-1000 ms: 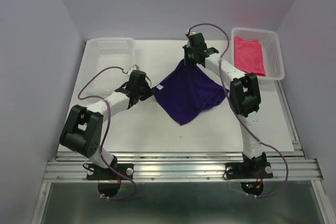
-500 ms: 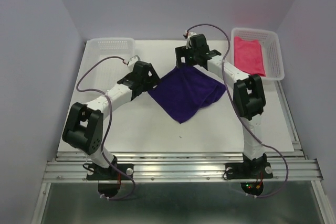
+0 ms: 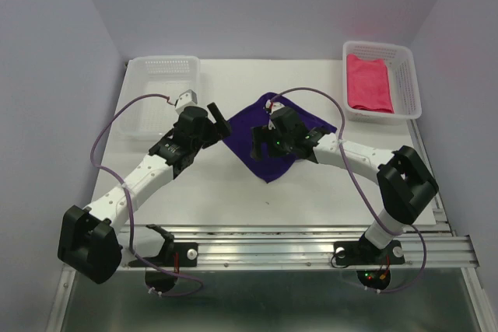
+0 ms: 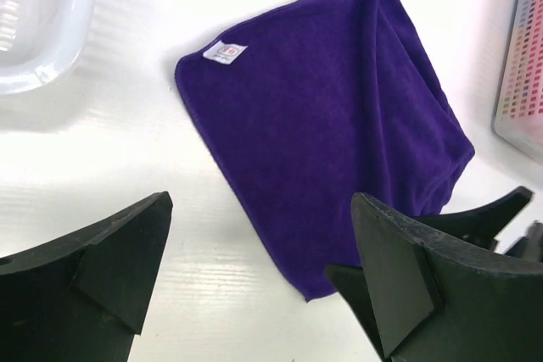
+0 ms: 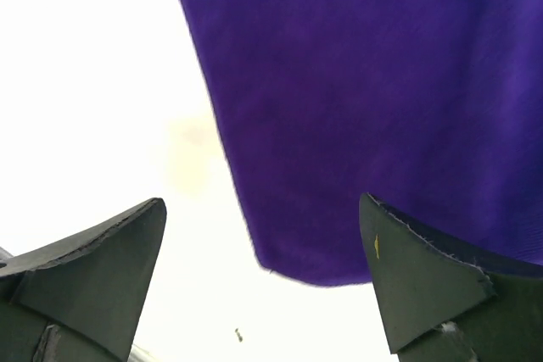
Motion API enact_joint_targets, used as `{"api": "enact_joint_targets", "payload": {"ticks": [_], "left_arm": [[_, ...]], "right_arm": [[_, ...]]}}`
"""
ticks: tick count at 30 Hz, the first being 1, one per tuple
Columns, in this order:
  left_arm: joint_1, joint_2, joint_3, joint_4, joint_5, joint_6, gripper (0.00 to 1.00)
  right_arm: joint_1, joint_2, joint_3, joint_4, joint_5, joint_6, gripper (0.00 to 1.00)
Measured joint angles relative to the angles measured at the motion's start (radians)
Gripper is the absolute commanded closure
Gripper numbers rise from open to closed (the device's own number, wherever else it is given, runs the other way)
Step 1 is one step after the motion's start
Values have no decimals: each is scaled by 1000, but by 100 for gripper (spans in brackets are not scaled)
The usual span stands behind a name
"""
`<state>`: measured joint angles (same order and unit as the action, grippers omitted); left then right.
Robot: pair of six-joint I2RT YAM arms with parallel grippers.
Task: Fold and stack the towels
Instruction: Flatten out the crumpled towel
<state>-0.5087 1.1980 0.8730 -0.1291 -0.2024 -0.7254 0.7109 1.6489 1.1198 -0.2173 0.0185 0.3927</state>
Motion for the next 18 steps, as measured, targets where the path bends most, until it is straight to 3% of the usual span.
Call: {"api": "enact_joint_targets", "payload": {"ticks": [6,11,18], "left_arm": [[0,-119,-82,-19,-1,0,1],[0,-98,-83,-41,-5,8,1],[0,-58,-83,-63,-7,11,1]], "right_arm": [[72,30,-37,-1,22,86,0],[128,64,-37,-35,127,164,1],[237,82,-36,-134,285,232,13]]}}
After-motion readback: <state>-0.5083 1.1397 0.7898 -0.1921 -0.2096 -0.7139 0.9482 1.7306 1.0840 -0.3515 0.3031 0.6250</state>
